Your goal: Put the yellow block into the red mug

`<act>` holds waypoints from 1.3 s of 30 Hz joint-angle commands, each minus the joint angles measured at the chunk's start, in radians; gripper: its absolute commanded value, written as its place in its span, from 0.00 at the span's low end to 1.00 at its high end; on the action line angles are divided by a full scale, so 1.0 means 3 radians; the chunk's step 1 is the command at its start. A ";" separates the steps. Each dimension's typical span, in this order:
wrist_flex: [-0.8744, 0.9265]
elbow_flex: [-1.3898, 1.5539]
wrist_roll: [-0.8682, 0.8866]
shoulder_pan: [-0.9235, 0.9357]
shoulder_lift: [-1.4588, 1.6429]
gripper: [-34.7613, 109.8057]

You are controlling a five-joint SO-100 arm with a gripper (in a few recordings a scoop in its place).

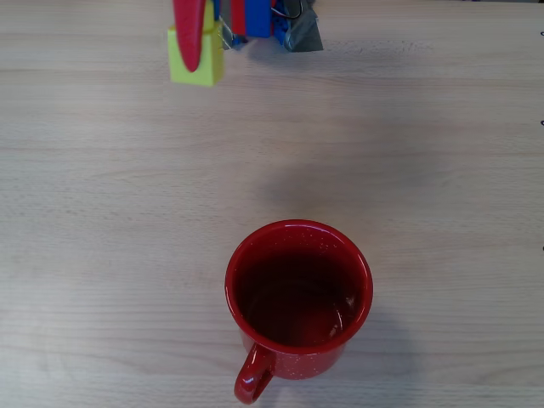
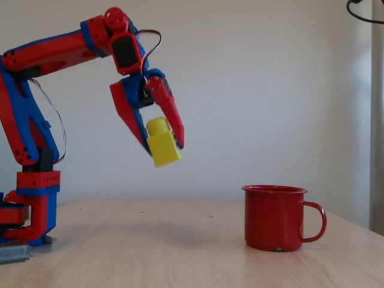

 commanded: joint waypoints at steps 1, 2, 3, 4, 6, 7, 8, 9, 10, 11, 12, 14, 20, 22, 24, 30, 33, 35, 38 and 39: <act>0.0169 -0.0409 0.0133 -0.0102 0.0199 0.24; 0.0199 -0.0460 0.0169 -0.0143 0.0199 0.24; 0.0220 -0.0496 0.0205 -0.0205 0.0199 0.24; 0.0240 -0.0532 0.0230 -0.0261 0.0199 0.24; 0.0297 -0.0654 0.0291 -0.0363 0.0143 0.24; 0.0332 -0.0741 0.0327 -0.0404 0.0077 0.24; 0.0353 -0.0833 0.0363 -0.0435 0.0010 0.24; 0.0368 -0.0941 0.0399 -0.0465 -0.0066 0.24; 0.0378 -0.1048 0.0430 -0.0486 -0.0153 0.24; 0.0383 -0.1156 0.0450 -0.0511 -0.0240 0.24; 0.0383 -0.1263 0.0481 -0.0527 -0.0327 0.24; 0.0389 -0.1493 0.0516 -0.0562 -0.0532 0.24; 0.0373 -0.2137 0.0583 -0.0629 -0.1222 0.24; 0.0358 -0.2367 0.0603 -0.0639 -0.1462 0.24; 0.0343 -0.2608 0.0634 -0.0649 -0.1708 0.24; 0.0291 -0.3354 0.0665 -0.0777 -0.2393 0.24; 0.0225 -0.3595 0.0654 -0.0813 -0.2644 0.24; 0.0215 -0.3794 0.0649 -0.0818 -0.2802 0.24; 0.0225 -0.4096 0.0634 -0.0833 -0.3058 0.24; 0.0225 -0.4172 0.0634 -0.0833 -0.3140 0.24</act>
